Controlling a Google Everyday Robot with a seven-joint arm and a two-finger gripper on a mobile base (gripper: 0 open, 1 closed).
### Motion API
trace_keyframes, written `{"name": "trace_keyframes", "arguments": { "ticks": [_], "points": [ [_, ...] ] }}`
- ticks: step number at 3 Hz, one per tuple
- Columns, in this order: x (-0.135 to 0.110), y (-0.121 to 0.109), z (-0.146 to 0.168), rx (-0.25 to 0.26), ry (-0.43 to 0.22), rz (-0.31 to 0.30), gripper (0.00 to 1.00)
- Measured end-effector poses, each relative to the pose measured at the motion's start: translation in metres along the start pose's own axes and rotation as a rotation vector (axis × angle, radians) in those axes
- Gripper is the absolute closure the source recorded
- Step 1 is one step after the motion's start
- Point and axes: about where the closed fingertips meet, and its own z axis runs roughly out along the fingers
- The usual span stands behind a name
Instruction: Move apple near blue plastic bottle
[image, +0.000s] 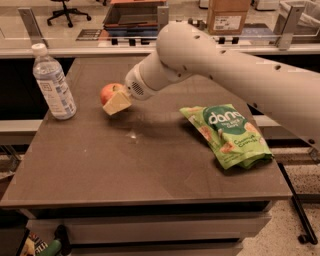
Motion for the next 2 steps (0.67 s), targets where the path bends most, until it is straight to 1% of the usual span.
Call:
{"name": "trace_keyframes", "arguments": {
  "ticks": [1,2],
  "points": [
    [-0.004,0.035,0.015,-0.038,0.012,-0.011,1.00],
    [-0.010,0.070,0.027,-0.075,0.008,-0.038,1.00]
  ]
}}
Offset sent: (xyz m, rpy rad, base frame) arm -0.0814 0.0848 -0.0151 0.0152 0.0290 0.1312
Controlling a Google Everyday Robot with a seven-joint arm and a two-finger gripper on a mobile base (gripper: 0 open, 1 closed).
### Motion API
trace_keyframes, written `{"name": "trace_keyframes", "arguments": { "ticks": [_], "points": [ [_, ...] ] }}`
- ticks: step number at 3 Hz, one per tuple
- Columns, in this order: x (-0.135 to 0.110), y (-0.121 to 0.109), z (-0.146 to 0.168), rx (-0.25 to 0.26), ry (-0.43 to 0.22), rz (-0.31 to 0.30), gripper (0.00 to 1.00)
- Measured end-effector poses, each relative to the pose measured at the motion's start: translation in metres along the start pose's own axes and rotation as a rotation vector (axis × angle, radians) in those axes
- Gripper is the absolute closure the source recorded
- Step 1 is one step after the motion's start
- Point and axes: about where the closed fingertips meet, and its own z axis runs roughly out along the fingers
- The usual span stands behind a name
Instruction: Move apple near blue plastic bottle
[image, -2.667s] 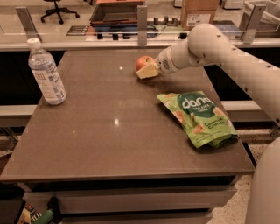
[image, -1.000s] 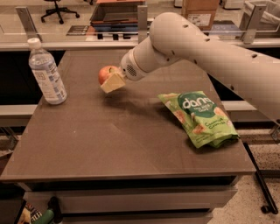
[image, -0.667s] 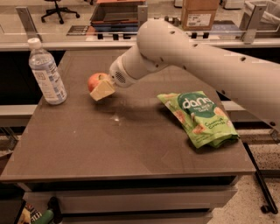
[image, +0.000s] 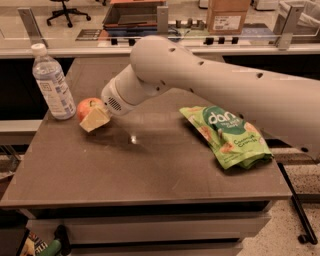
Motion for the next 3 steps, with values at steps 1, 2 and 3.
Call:
{"name": "trace_keyframes", "arguments": {
  "ticks": [1,2,3],
  "points": [
    [-0.0055,0.0255,0.0160,-0.025,-0.016,-0.041,1.00],
    [-0.0062,0.0258,0.0155,-0.025,-0.016,-0.042,0.81],
    [-0.0072,0.0275,0.0158,-0.026,-0.016,-0.045,0.59]
  ]
}}
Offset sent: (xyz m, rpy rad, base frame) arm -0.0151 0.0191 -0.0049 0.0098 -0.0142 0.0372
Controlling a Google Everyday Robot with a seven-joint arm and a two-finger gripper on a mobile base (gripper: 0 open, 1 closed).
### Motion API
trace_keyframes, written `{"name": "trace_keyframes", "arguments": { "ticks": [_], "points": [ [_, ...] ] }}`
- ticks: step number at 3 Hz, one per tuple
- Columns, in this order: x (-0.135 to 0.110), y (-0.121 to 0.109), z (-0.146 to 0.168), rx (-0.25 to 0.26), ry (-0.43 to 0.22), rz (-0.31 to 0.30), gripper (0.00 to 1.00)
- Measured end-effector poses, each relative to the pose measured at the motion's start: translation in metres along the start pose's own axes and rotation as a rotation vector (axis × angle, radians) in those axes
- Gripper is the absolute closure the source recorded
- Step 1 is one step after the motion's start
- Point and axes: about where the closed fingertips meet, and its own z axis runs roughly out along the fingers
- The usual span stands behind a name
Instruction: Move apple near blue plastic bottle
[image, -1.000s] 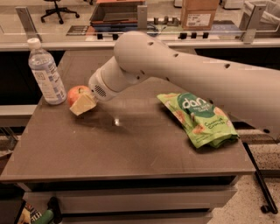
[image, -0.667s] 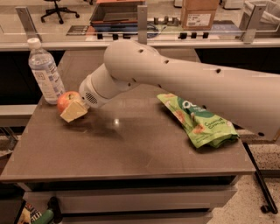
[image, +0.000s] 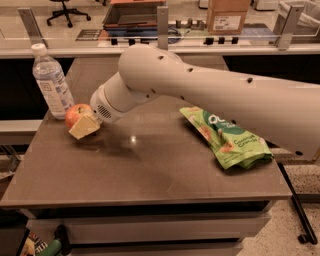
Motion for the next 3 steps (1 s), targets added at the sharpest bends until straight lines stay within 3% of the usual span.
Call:
{"name": "trace_keyframes", "arguments": {
  "ticks": [2,3],
  "points": [
    [-0.0021,0.0032,0.0004,-0.002,0.000,-0.006,0.12],
    [-0.0031,0.0047,0.0005,-0.003,0.000,-0.009,0.00]
  ]
}}
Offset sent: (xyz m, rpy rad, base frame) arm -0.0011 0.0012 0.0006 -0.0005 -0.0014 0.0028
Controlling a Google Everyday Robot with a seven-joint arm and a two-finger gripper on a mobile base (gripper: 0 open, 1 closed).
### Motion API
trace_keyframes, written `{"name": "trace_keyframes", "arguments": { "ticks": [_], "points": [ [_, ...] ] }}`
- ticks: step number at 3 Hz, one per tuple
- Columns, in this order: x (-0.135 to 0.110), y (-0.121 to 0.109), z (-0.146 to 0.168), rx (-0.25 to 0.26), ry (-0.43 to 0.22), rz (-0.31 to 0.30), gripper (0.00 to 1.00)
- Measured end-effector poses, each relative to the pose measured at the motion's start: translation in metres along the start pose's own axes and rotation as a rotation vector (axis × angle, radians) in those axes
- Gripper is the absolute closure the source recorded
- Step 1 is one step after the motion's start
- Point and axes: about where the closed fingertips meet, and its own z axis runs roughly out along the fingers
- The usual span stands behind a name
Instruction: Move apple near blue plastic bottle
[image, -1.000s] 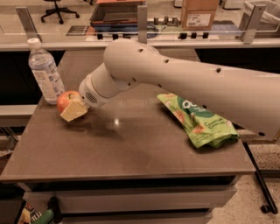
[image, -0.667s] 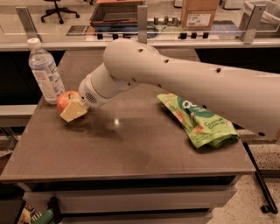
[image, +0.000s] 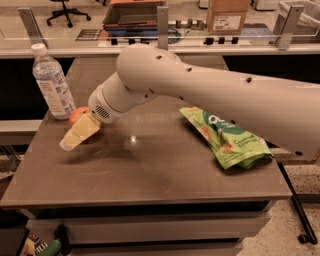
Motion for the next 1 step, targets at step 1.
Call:
{"name": "trace_keyframes", "arguments": {
  "ticks": [1],
  "points": [
    [0.0000,0.0001,0.0000,0.000,0.000,0.000,0.00]
  ]
}}
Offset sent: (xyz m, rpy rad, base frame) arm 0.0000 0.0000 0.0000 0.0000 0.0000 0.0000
